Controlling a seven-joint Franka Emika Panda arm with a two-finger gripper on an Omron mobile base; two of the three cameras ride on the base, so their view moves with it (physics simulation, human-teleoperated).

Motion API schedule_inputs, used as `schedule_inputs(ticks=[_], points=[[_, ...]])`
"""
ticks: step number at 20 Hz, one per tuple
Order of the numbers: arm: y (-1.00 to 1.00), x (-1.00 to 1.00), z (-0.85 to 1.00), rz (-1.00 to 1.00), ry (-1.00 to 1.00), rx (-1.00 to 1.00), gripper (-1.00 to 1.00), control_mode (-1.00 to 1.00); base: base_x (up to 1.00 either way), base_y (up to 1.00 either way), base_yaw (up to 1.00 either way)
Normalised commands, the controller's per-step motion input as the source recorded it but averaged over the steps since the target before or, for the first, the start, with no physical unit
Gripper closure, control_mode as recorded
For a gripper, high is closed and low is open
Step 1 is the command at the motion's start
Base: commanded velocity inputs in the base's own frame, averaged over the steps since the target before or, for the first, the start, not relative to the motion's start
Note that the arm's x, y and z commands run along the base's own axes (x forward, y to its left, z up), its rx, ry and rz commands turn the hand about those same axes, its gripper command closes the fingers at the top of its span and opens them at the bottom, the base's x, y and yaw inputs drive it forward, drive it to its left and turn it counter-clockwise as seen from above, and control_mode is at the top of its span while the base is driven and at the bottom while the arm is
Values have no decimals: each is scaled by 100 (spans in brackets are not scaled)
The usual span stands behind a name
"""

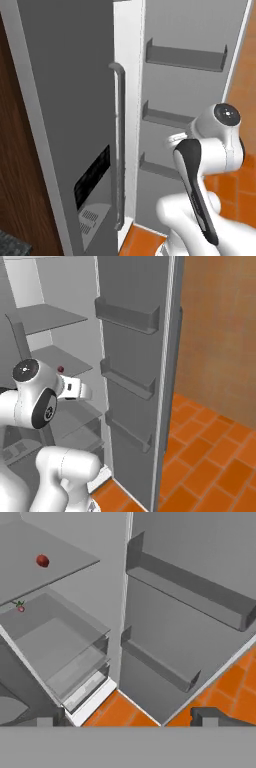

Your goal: Take the strawberry from the fridge and place it on top of the pancake, located on the dining counter.

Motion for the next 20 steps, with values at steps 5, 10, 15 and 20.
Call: schedule_inputs(ticks=[5, 10, 15, 20], points=[[0, 0, 0, 0, 0, 0, -100, 100, 31, -1, 42], [0, 0, 0, 0, 0, 0, -100, 100, 33, -1, 41], [0, 0, 0, 0, 0, 0, -100, 100, 31, -9, 40], [0, 0, 0, 0, 0, 0, -100, 100, 24, -26, 29]])
